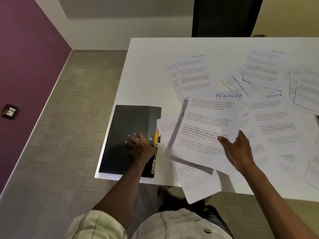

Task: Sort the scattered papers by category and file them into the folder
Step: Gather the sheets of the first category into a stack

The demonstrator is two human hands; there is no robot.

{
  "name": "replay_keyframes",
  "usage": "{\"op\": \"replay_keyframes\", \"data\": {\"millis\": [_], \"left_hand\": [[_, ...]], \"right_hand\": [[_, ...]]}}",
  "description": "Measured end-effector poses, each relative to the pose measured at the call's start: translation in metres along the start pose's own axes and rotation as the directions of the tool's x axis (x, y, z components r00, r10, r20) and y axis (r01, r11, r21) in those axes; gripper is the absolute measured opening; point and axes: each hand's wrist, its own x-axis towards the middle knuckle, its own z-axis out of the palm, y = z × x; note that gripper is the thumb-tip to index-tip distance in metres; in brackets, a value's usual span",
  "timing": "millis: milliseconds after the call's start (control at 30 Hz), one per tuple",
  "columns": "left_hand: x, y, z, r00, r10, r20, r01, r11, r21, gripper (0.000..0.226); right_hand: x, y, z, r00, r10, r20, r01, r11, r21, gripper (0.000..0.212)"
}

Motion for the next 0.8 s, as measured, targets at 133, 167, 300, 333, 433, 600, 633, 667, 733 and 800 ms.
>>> {"op": "replay_keyframes", "data": {"millis": [133,167,300,333,433,600,633,667,733,800], "left_hand": [[0.000,-0.003,-0.003,0.992,0.025,-0.122,-0.027,1.000,-0.012,0.082],[0.001,-0.003,-0.003,0.987,0.032,-0.155,-0.032,0.999,0.003,0.080],[0.009,-0.002,0.000,0.976,0.066,-0.207,-0.036,0.989,0.145,0.082],[0.010,0.000,0.001,0.974,0.069,-0.216,-0.032,0.985,0.170,0.084],[0.012,0.004,0.001,0.972,0.094,-0.213,-0.043,0.972,0.231,0.091],[0.008,0.021,-0.014,0.989,0.118,-0.089,-0.102,0.980,0.170,0.089],[0.006,0.027,-0.019,0.987,0.142,-0.080,-0.129,0.980,0.155,0.085],[0.004,0.032,-0.024,0.983,0.166,-0.078,-0.153,0.978,0.144,0.082],[0.004,0.038,-0.031,0.982,0.179,-0.066,-0.171,0.978,0.117,0.074],[0.005,0.041,-0.040,0.982,0.184,-0.048,-0.178,0.979,0.102,0.068]], "right_hand": [[-0.001,-0.003,0.000,1.000,0.022,-0.009,-0.022,1.000,0.017,0.052],[-0.002,-0.003,0.000,0.999,0.034,-0.002,-0.034,0.999,0.042,0.053],[-0.007,0.001,0.000,0.999,0.045,0.022,-0.046,0.997,0.069,0.057],[-0.010,0.000,0.001,0.998,0.056,0.022,-0.057,0.995,0.078,0.058],[-0.016,0.000,0.001,0.998,0.063,-0.007,-0.062,0.997,0.047,0.056],[-0.019,0.013,-0.003,0.998,0.057,-0.007,-0.057,0.997,0.045,0.066],[-0.018,0.014,-0.004,0.999,0.055,-0.002,-0.054,0.997,0.046,0.066],[-0.020,0.010,-0.005,0.998,0.056,-0.003,-0.055,0.998,0.043,0.064],[-0.021,-0.001,-0.006,0.999,0.037,-0.019,-0.037,0.999,0.021,0.058],[-0.018,-0.004,-0.005,0.999,0.013,-0.032,-0.014,1.000,-0.017,0.054]]}}
